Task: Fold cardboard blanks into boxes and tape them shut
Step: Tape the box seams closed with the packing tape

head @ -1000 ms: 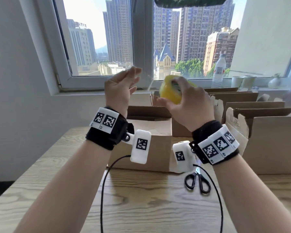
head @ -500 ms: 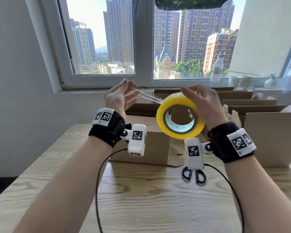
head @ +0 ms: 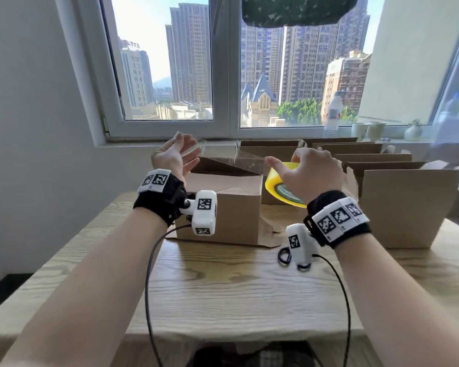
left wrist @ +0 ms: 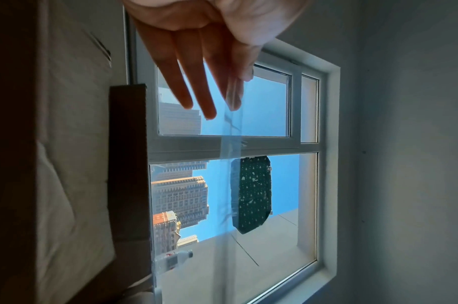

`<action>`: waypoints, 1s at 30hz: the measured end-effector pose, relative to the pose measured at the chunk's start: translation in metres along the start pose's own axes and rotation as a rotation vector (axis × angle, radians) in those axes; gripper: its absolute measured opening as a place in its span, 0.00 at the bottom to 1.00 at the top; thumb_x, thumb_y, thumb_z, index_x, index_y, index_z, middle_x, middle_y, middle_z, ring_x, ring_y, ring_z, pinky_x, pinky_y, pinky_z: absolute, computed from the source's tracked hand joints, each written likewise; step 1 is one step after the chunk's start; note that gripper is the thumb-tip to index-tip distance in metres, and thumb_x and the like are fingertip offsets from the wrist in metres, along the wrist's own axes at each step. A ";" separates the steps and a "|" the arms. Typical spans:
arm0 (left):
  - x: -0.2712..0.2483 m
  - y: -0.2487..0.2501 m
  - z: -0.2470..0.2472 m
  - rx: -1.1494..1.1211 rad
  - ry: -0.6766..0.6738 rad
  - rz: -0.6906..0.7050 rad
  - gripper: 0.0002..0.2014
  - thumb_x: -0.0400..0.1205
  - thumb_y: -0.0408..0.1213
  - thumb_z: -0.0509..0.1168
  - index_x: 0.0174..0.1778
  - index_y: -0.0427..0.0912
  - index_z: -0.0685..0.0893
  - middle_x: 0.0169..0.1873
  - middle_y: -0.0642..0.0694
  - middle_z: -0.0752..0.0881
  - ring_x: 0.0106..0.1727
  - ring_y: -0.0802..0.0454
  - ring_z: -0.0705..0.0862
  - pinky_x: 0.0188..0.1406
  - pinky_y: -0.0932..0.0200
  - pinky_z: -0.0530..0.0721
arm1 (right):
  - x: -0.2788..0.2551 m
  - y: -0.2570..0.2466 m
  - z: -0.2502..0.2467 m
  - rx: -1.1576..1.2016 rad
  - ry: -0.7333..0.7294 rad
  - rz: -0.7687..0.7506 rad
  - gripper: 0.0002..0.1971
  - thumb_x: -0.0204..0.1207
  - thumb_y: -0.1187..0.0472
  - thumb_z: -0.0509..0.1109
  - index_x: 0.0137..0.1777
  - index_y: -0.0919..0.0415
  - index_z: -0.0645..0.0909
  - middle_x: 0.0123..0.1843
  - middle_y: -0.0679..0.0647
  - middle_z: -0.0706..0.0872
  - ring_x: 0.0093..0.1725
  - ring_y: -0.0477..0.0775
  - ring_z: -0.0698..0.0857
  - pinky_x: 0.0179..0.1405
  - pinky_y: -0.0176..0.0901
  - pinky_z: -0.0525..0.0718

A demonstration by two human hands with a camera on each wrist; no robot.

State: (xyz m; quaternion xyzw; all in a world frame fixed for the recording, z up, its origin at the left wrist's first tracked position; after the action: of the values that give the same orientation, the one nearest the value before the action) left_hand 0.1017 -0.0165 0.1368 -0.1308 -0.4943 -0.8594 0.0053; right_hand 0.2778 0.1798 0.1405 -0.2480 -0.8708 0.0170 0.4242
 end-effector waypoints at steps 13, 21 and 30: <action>0.060 -0.029 -0.034 -0.077 0.127 -0.073 0.09 0.85 0.39 0.66 0.42 0.41 0.88 0.40 0.46 0.92 0.41 0.46 0.91 0.40 0.54 0.89 | 0.026 0.006 0.046 -0.279 -0.153 0.010 0.43 0.67 0.16 0.52 0.41 0.60 0.83 0.30 0.52 0.74 0.35 0.57 0.77 0.33 0.42 0.70; 0.098 -0.054 -0.027 -0.023 0.132 -0.056 0.09 0.84 0.40 0.67 0.44 0.41 0.89 0.43 0.45 0.93 0.41 0.48 0.92 0.48 0.51 0.88 | 0.054 0.016 0.057 -0.373 -0.186 -0.039 0.48 0.64 0.15 0.42 0.32 0.62 0.79 0.27 0.55 0.74 0.32 0.58 0.76 0.32 0.43 0.70; 0.119 -0.064 -0.030 -0.015 0.155 -0.061 0.10 0.85 0.39 0.66 0.41 0.42 0.89 0.40 0.46 0.92 0.42 0.47 0.92 0.56 0.44 0.87 | 0.064 0.015 0.082 -0.368 -0.230 -0.034 0.47 0.64 0.15 0.40 0.24 0.62 0.72 0.22 0.55 0.70 0.29 0.58 0.76 0.29 0.41 0.64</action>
State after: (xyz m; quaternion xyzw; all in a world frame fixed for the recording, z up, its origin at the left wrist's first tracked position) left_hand -0.0283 0.0049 0.0955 -0.0488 -0.4898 -0.8703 0.0165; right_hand 0.1899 0.2367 0.1311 -0.3032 -0.9059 -0.1212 0.2698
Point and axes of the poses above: each hand's wrist, its own x-axis towards the middle knuckle, its own z-axis out of the palm, y = z × x, the point moved 3 cm from there along x, towards the middle knuckle
